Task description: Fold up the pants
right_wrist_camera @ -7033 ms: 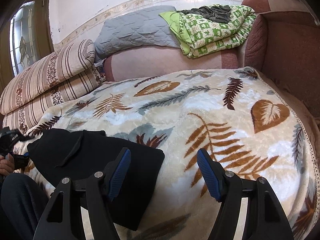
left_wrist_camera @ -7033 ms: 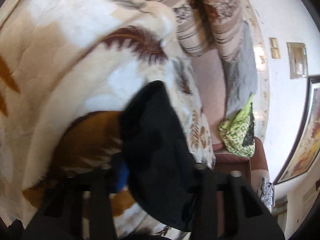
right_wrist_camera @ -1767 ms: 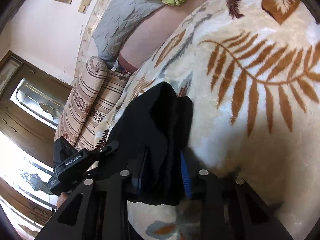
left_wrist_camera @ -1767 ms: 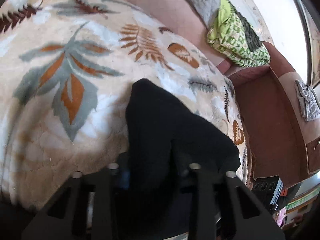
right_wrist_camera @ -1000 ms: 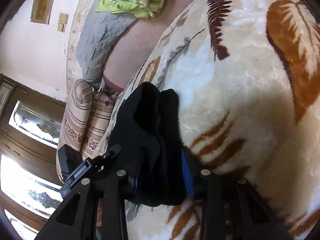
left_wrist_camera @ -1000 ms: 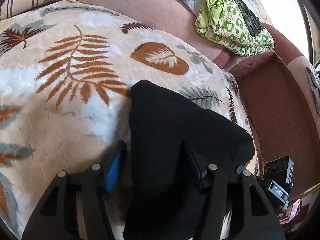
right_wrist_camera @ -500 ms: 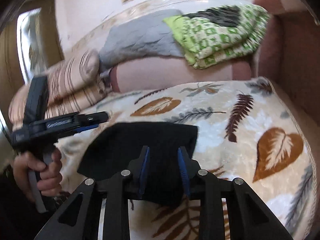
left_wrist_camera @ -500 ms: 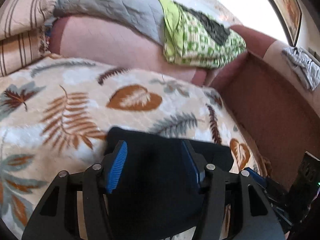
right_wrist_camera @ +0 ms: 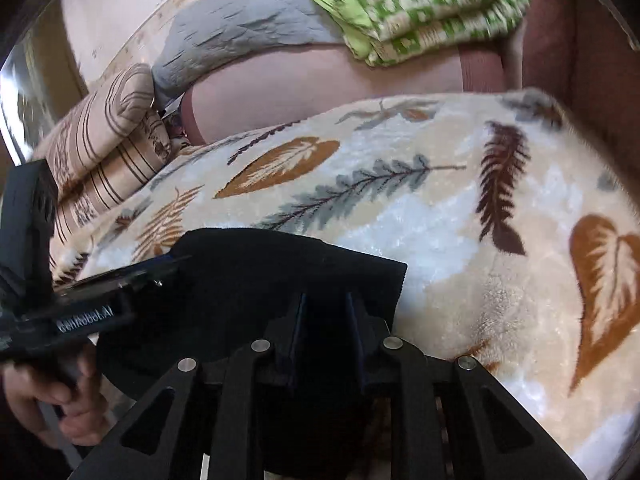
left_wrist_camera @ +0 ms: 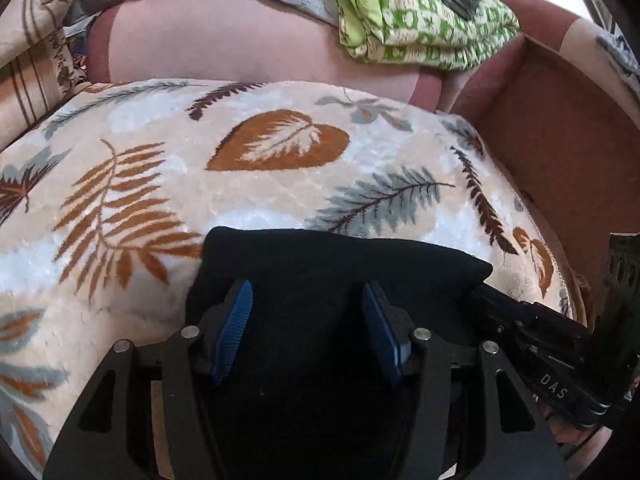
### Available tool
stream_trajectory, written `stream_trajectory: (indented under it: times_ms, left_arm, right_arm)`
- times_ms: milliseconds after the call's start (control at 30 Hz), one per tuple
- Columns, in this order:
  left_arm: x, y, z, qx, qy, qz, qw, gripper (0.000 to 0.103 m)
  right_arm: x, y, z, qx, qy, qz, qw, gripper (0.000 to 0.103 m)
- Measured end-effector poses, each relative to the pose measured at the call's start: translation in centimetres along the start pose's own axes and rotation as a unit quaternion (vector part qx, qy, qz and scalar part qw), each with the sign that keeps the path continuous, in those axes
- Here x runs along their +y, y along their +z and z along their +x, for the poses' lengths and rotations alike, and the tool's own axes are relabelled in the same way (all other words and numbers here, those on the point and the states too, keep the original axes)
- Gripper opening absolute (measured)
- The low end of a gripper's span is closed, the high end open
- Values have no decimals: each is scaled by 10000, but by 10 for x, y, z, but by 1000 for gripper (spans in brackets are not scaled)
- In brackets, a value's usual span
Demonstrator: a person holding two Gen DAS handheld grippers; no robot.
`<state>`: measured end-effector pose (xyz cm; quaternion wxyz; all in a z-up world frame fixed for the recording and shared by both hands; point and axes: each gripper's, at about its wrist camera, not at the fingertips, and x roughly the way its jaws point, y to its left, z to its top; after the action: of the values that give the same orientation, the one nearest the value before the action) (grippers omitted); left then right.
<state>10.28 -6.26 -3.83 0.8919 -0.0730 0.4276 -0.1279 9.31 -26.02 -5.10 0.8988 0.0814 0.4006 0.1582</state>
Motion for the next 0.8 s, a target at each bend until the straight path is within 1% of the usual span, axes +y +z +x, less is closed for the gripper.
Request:
stream_trajectory:
  times_ms: [67,133,167,200,233,267,300,333,400,433,500,600,633,700,733,767,800]
  left_arm:
    - [1,1,-4,39,-105,-34,9999,59]
    - [5,3,-14,-21,-299,-223,9993,59]
    - [8,5,-20,-37,-490,-358,9982,59]
    - [10,7,-24,-83,-605,-437,9972,59]
    - [12,8,-29,-232,-692,-526,9959,59]
    - [13,11,-32,-410,-697,-561,9951,59]
    - [14,13,-30,-435,-711,-577,9948,59]
    - [15,14,-23,-348,-760,-614,9946,59]
    - [16,13,7,146,-645,-604,9960,59]
    - [16,12,15,235,-570,-541,9966,58]
    - [13,12,17,245,-513,-449,9974,59]
    - [16,13,15,278,-603,-515,9965,59]
    - [15,13,10,190,-639,-502,9965,59]
    - [18,11,-5,-102,-729,-599,9955,59]
    - [16,9,-16,-226,-750,-571,9953,59]
    - [12,6,-30,-347,-764,-496,9952,59]
    - [9,-1,-43,-439,-810,-434,9948,59]
  right_arm:
    - [-1,-2,-3,-25,71,30,10000,19]
    - [0,-2,-11,-101,81,8,9999,18]
    - [2,-2,-19,-217,85,-45,9997,21]
    - [4,0,-27,-382,114,-109,9991,21]
    - [7,2,-35,-644,94,-166,9977,21]
    - [8,7,-38,-821,92,-204,9964,21]
    - [8,10,-35,-857,106,-205,9961,21]
    - [8,13,-28,-780,49,-200,9967,21]
    - [4,12,3,-278,-244,-222,9991,20]
    - [-3,12,16,-64,-216,-70,9997,19]
    - [-13,16,19,-8,17,178,9998,20]
    - [-7,13,19,-71,-164,1,9998,19]
    - [-3,12,17,-104,-239,-76,9996,19]
    - [-1,11,4,-333,-257,-126,9990,21]
    - [3,8,-10,-447,-349,-168,9982,22]
    - [6,4,-22,-533,-431,-205,9974,27]
    - [10,0,-33,-633,-409,-258,9968,27]
